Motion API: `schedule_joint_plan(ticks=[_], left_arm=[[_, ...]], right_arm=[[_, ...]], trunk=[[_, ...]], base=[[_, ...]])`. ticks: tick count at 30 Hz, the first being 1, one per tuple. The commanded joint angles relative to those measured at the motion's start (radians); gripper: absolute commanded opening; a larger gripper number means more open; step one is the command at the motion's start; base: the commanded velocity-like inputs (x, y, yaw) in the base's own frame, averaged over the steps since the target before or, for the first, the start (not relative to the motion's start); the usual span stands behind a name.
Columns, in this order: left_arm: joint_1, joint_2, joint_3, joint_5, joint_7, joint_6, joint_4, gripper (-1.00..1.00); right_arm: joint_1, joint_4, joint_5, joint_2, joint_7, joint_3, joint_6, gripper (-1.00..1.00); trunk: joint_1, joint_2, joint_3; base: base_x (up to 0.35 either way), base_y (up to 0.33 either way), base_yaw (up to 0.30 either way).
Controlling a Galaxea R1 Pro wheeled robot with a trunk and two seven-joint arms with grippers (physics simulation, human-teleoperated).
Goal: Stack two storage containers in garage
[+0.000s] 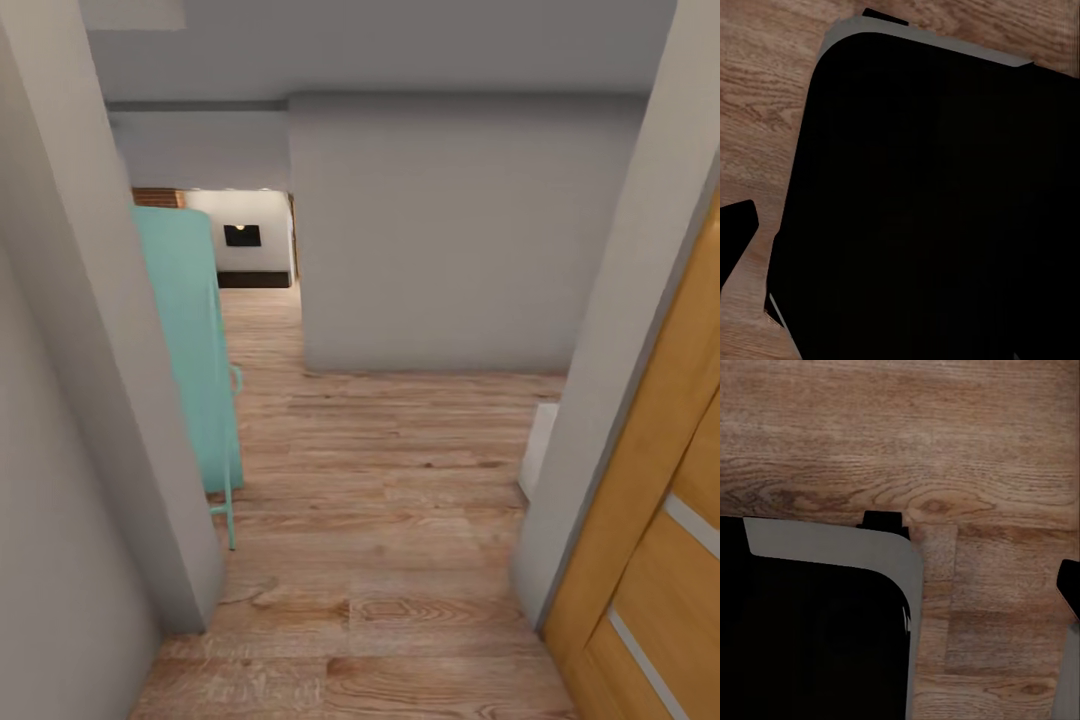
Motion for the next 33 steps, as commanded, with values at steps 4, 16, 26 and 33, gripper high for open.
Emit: schedule_joint_plan(ticks=[4, 16, 26, 33], left_arm=[[0.0, 0.0, 0.007, 0.002, 0.0, -0.001, -0.001, 1.0], [0.0, 0.0, 0.007, 0.002, 0.0, -0.001, -0.001, 1.0], [0.0, 0.0, 0.007, 0.002, 0.0, -0.001, -0.001, 1.0], [0.0, 0.0, 0.007, 0.002, 0.0, -0.001, -0.001, 1.0]], right_arm=[[-0.001, 0.003, -0.003, 0.001, 0.003, 0.008, -0.006, 1.0], [-0.001, 0.003, -0.003, -0.003, 0.003, 0.008, -0.006, 1.0], [-0.001, 0.003, -0.002, -0.004, 0.003, 0.008, -0.007, 1.0], [-0.001, 0.003, -0.003, -0.004, 0.003, 0.008, -0.007, 1.0]], trunk=[[0.001, 0.0, -0.001], [0.001, 0.0, -0.001], [0.001, 0.0, -0.001], [0.001, 0.0, -0.001]], base=[[0.322, 0.0, 0.0], [0.322, 0.0, 0.0], [0.322, 0.0, 0.0], [0.322, 0.0, 0.0]])
